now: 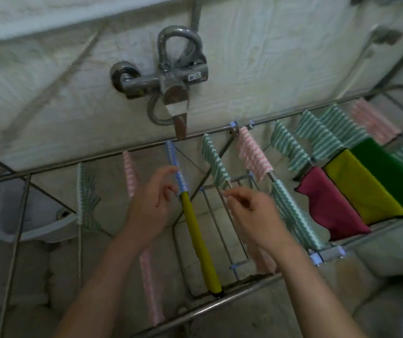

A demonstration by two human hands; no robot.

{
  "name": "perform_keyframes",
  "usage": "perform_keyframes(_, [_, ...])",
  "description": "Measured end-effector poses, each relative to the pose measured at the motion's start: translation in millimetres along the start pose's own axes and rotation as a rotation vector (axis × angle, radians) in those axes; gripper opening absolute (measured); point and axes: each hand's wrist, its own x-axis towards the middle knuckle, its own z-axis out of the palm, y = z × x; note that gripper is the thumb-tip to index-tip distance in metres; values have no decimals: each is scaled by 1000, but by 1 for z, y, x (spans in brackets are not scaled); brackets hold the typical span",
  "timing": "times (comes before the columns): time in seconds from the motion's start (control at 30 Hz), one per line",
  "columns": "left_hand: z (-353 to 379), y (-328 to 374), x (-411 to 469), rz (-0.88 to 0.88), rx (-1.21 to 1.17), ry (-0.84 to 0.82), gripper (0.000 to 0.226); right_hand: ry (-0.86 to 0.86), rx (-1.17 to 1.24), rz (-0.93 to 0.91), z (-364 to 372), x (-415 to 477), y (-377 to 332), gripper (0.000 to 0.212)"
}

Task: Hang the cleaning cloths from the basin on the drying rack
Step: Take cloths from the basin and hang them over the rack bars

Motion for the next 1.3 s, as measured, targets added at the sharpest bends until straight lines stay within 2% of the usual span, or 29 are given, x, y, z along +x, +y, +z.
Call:
perform_keyframes(0.1, [47,34,-6,70,29,-78,56,47,0,38,-39,-25,29,20])
perform_keyframes(0.2, [100,70,-18,142,70,-153,33,94,-16,95,-81,-55,59,22])
perform_keyframes(0.3, [160,107,-39,197,65,-279,21,171,-9,142,-123,-91,95,20])
perform_keyframes(0.37, [216,141,-58,249,63,-399,20,272,-30,205,-163,-129,128,17])
perform_keyframes(0.43, [238,152,-66,261,68,-443,23,294,-25,247,-175,-144,140,14])
perform_keyframes(0.63, [378,233,-132,445,84,-805,27,625,86,498,-255,-262,229,15])
perform_keyframes(0.7, [397,239,-143,513,81,-843,31,649,94,532,-259,-279,246,16])
perform_keyframes(0.8, [458,265,-197,574,115,-1065,37,807,103,655,-276,-348,294,15])
perform_keyframes(0.9, [504,279,-251,639,135,-1277,36,931,134,843,-270,-412,338,15])
perform_keyframes(1.0, [530,278,-295,729,182,-1390,35,988,153,1031,-252,-459,368,23])
perform_keyframes(1.13, [558,271,-356,890,300,-1572,34,956,179,1288,-217,-513,412,39])
perform_keyframes(1.23, [574,258,-397,1075,398,-1660,33,754,191,1479,-176,-545,450,51])
perform_keyframes(1.3, [581,249,-412,1185,497,-1676,32,569,74,1482,-153,-555,458,61])
